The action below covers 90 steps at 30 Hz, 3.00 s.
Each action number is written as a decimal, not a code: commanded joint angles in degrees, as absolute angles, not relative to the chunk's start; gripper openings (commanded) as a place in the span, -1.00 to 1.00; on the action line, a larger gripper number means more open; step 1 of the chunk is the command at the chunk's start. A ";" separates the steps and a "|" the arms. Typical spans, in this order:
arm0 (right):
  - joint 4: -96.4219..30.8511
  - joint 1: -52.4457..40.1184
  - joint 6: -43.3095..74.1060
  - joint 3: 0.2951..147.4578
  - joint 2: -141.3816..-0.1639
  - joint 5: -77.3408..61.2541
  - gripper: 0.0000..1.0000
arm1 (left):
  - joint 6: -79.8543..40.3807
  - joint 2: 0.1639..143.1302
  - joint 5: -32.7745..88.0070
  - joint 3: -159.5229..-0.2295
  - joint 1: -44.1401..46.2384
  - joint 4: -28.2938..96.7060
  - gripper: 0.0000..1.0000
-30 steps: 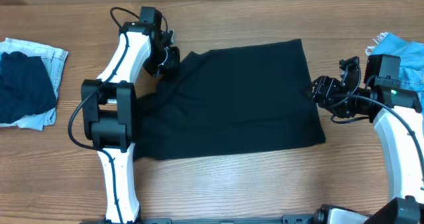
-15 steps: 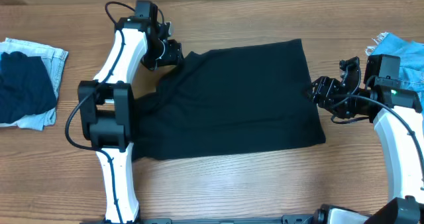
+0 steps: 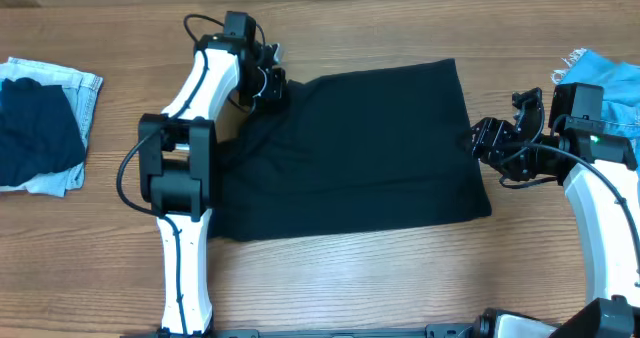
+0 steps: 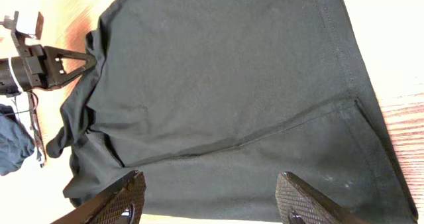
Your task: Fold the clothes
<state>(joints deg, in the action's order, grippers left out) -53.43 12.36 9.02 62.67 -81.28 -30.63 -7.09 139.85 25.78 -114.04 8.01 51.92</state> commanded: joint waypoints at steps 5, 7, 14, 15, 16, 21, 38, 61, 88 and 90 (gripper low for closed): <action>-53.25 12.45 8.93 63.83 -81.12 -30.28 0.35 | -6.63 135.59 24.10 -114.93 6.92 52.42 -0.92; -53.28 12.45 8.93 63.83 -81.12 -30.28 0.35 | -6.39 133.60 21.41 -115.48 6.57 52.31 -0.92; -53.28 12.45 8.93 63.83 -81.12 -30.28 0.35 | -5.98 131.07 18.87 -119.81 4.73 50.92 -0.78; -53.28 12.45 8.93 63.83 -81.12 -30.28 0.34 | -5.96 131.07 18.87 -119.81 4.73 50.48 -0.69; -53.28 12.45 8.93 63.83 -81.12 -30.28 0.35 | -5.74 131.07 18.85 -119.81 4.73 50.04 -0.65; -53.25 12.45 8.93 63.83 -81.12 -30.04 0.35 | -5.13 131.09 18.63 -119.81 4.89 49.39 -0.30; -53.01 12.45 8.93 63.83 -81.12 -30.06 0.36 | -4.27 132.97 12.86 -118.58 4.29 53.49 -0.06; -53.36 12.45 8.93 63.83 -81.12 -30.04 0.36 | -3.81 137.08 16.56 -118.37 4.01 52.14 -0.92; -53.32 12.45 8.93 63.83 -81.12 -30.06 0.36 | -7.79 136.57 2.57 -133.23 11.25 79.00 -0.10; -53.43 12.45 8.91 63.83 -81.12 -30.04 0.36 | -9.67 136.66 2.92 -133.19 8.58 78.89 0.07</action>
<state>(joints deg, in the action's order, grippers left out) -53.58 12.36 8.99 62.67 -81.28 -30.41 -6.28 136.75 5.30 -132.05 13.13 79.13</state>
